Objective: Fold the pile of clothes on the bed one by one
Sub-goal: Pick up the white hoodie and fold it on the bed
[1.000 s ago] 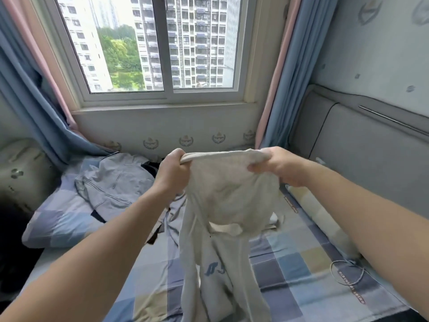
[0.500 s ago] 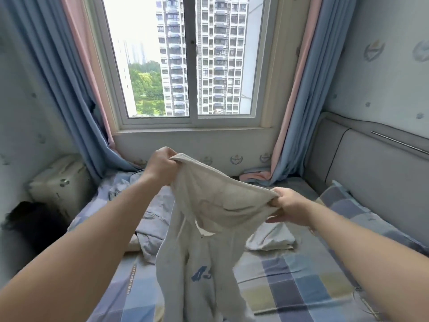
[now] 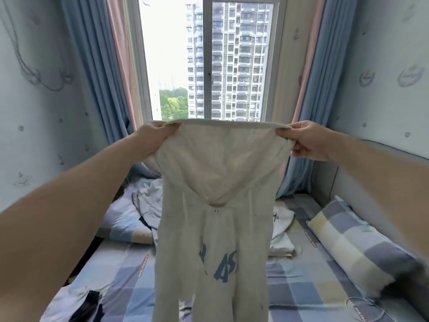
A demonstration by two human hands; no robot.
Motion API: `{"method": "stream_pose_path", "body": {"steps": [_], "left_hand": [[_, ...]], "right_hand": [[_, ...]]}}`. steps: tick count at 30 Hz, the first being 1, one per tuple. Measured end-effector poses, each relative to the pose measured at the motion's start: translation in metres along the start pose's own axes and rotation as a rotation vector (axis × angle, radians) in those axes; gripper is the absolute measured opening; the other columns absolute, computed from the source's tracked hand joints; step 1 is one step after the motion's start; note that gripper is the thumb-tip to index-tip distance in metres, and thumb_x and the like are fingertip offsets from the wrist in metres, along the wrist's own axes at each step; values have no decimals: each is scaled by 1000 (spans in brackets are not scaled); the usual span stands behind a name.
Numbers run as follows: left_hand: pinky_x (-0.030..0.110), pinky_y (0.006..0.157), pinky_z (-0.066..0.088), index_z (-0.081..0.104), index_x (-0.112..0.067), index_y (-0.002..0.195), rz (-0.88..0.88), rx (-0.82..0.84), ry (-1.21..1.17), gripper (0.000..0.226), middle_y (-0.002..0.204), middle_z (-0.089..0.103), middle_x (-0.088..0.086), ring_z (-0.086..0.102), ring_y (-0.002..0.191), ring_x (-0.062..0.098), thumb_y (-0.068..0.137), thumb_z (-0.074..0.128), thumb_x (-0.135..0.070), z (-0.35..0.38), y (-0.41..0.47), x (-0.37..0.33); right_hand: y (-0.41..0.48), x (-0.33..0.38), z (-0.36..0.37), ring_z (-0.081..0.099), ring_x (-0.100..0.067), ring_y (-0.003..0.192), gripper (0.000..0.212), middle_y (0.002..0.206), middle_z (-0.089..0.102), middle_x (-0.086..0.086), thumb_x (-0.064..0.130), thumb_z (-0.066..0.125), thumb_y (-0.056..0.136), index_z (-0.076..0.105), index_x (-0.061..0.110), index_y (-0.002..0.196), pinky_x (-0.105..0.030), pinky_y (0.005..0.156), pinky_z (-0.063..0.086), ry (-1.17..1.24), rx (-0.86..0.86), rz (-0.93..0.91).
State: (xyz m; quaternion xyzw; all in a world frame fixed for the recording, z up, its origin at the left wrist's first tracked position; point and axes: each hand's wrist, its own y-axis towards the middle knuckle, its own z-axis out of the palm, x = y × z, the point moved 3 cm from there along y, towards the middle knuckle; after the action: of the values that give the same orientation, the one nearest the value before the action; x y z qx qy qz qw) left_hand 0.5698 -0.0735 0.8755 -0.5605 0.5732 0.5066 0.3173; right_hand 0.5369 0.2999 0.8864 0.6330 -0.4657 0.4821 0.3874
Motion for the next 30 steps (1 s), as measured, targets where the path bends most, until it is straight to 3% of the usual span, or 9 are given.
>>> {"method": "stream_pose_path", "body": {"steps": [3,7,11,14,17,20,25,28,30], "left_hand": [[49,94,54,71,-9,101,14,-101,-33,39,99,67,15,64,87,30,96,64,-47,0,-5,-27],[34,68,55,65,-8,96,2,-122,-72,38,81,61,7,59,72,21,96,63,-46,6,3,-44],[32,75,62,65,-12,94,-17,-80,-126,30,87,72,6,70,78,22,91,71,-41,12,25,-36],[26,64,62,64,-13,98,-54,4,-211,31,83,77,5,74,75,19,86,73,-40,16,56,-23],[33,82,62,64,-13,107,-112,10,-260,42,106,73,10,72,96,25,83,76,-45,23,109,0],[45,97,56,65,-10,109,-163,-20,-243,46,110,73,12,71,101,28,87,72,-50,41,182,38],[52,81,61,64,-12,94,-282,-76,-189,40,93,68,14,68,85,30,96,60,-52,87,324,143],[44,63,63,65,-14,89,-380,-136,-164,34,87,68,11,69,77,30,101,55,-44,120,407,236],[52,65,62,69,-11,88,-432,-174,-163,33,90,72,16,72,78,35,97,54,-39,145,456,307]], "right_hand": [[-9,21,-3,49,-6,50,35,60,58,5,32,73,88,69,9,114,-19,47,46,46,-63,-79],[-1,37,-12,49,-5,50,37,62,60,7,31,75,85,65,13,116,-18,44,43,91,-51,-107],[31,37,-30,42,-10,63,62,71,53,3,44,86,64,71,13,116,-24,57,42,86,-70,-101],[64,35,-37,39,-11,59,50,67,47,2,51,81,72,72,14,103,-24,54,40,26,-19,-79],[119,28,-39,37,-8,49,40,59,45,4,51,70,83,70,13,97,-20,44,37,-33,-19,-54],[192,7,-40,33,-8,48,41,58,45,4,50,65,88,69,11,100,-21,44,34,-86,-49,-9],[351,-81,-29,38,-9,42,44,66,50,-3,45,64,94,70,5,112,-23,45,39,-98,-172,121],[449,-164,-5,47,-13,44,35,62,52,-3,40,60,99,69,6,95,-27,54,51,-104,-271,191],[510,-225,18,58,-18,53,23,71,58,-4,33,56,103,62,15,91,-29,52,56,-47,-349,273]]}}
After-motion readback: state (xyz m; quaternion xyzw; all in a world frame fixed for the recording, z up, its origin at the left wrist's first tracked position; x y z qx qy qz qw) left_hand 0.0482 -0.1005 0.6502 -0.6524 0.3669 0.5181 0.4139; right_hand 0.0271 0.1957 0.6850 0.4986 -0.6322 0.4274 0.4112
